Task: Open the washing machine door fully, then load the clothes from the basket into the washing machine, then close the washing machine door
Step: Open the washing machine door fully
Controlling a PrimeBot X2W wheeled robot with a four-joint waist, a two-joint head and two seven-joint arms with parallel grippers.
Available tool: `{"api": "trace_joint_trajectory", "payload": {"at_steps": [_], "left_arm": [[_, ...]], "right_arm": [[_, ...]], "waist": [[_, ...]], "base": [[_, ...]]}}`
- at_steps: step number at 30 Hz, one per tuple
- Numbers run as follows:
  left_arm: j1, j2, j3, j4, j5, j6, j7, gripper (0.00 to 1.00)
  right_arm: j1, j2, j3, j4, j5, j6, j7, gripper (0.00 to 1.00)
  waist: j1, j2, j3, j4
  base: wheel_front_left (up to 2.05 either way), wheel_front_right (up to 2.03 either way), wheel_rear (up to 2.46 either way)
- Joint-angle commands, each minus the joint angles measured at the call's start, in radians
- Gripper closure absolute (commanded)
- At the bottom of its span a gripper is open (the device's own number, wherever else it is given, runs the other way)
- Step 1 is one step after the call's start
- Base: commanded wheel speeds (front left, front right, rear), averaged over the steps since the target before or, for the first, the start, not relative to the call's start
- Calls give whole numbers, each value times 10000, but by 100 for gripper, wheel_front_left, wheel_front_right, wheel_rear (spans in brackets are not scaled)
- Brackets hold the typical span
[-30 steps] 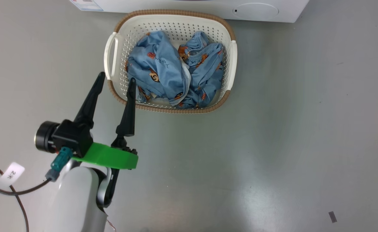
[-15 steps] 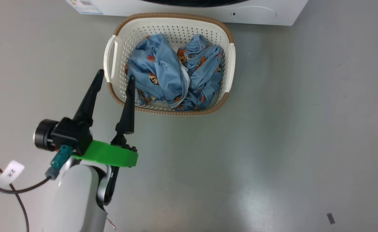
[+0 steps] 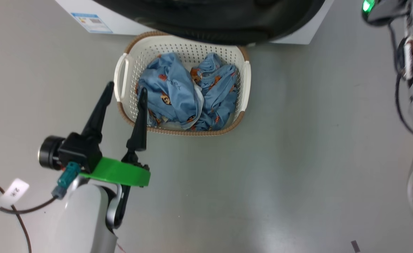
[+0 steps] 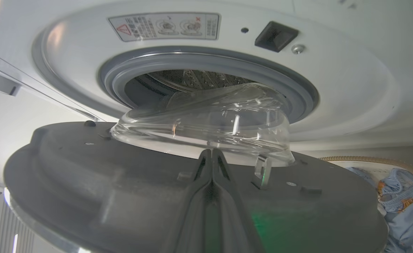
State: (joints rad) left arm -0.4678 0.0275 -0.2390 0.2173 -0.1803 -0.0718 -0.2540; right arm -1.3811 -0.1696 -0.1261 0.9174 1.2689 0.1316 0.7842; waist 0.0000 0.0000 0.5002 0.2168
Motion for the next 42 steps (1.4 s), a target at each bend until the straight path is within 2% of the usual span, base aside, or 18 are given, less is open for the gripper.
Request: {"api": "trace_joint_trajectory", "payload": {"at_steps": [1, 9, 18, 29, 42], "left_arm": [[343, 227, 328, -152, 60, 117, -78, 0], [707, 227, 355, 27, 155, 94, -78, 0], [1105, 227, 458, 218, 392, -12, -78, 0], [1637, 227, 414, 567, 553, -138, -78, 0], [2061, 227, 296, 774, 543, -190, -78, 0]], "right_arm": [[540, 559, 145, -679, 223, -9, 348, 100], [2444, 937, 157, -2230, 421, -9, 873, 100], [4024, 1181, 678, -3106, 735, -9, 795, 100], [5558, 1192, 3113, -3150, 2353, -9, -301, 100], [6268, 1193, 5283, -2963, 3738, -9, -1384, 100]], "waist": [[0, 0, -252, -81], [0, 0, -910, -225], [0, 0, -1653, -420], [0, 0, -2694, -453], [0, 0, -3448, -266]], "base": [[0, 0, 0], [0, 0, 0], [0, 0, 0], [0, 0, 0], [0, 0, 0]]}}
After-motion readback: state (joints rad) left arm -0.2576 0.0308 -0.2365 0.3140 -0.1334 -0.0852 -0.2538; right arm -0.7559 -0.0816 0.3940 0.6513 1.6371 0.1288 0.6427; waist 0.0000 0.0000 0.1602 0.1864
